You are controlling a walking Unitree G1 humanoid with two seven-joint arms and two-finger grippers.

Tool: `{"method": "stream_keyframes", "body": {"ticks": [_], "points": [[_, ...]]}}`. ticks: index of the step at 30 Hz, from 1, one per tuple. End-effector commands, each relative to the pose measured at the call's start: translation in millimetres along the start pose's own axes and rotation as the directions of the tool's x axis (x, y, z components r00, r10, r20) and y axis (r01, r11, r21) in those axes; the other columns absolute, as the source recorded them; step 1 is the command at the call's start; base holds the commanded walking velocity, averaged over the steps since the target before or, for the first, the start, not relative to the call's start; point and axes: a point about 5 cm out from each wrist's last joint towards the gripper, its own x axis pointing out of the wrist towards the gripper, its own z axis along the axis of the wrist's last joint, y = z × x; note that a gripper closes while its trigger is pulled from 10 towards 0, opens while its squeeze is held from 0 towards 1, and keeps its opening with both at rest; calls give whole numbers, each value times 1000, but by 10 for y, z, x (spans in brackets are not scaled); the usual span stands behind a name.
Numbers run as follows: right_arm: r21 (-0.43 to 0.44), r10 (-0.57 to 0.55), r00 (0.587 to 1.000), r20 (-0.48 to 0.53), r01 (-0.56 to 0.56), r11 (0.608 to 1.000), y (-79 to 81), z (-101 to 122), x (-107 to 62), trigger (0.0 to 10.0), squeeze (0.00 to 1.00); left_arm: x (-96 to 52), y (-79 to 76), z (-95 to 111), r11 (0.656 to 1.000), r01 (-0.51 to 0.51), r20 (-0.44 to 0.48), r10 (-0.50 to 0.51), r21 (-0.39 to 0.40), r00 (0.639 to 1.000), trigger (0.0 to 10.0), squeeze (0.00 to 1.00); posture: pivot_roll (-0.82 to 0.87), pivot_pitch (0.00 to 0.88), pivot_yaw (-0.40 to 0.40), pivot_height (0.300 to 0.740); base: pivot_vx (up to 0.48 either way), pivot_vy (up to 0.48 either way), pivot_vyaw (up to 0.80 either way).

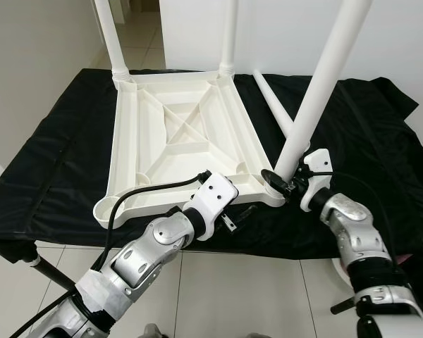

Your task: Building children table

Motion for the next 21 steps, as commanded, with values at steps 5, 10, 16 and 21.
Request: {"method": "stream_keyframes", "body": {"ticks": [5,10,16,21], "points": [[54,-268,962,-46,270,961,98,11,31,10000,0,-31,-38,-28,982,187,-12,-187,16,982,10000,0,-127,42,40,740,0,0,0],[62,-471,876,-99,478,876,157,-2,-8,10000,0,-20,-36,-23,982,189,-10,-189,16,982,10000,0,-134,43,41,740,0,0,0],[115,-698,706,-124,708,696,428,31,-107,10000,0,7,-33,-4,982,190,-3,-190,20,982,10000,0,-129,43,38,740,0,0,0],[108,-692,712,-116,702,704,450,90,-93,10000,0,-2,-42,-10,982,190,-3,-190,18,982,10000,0,-131,47,39,740,0,0,0]]}}
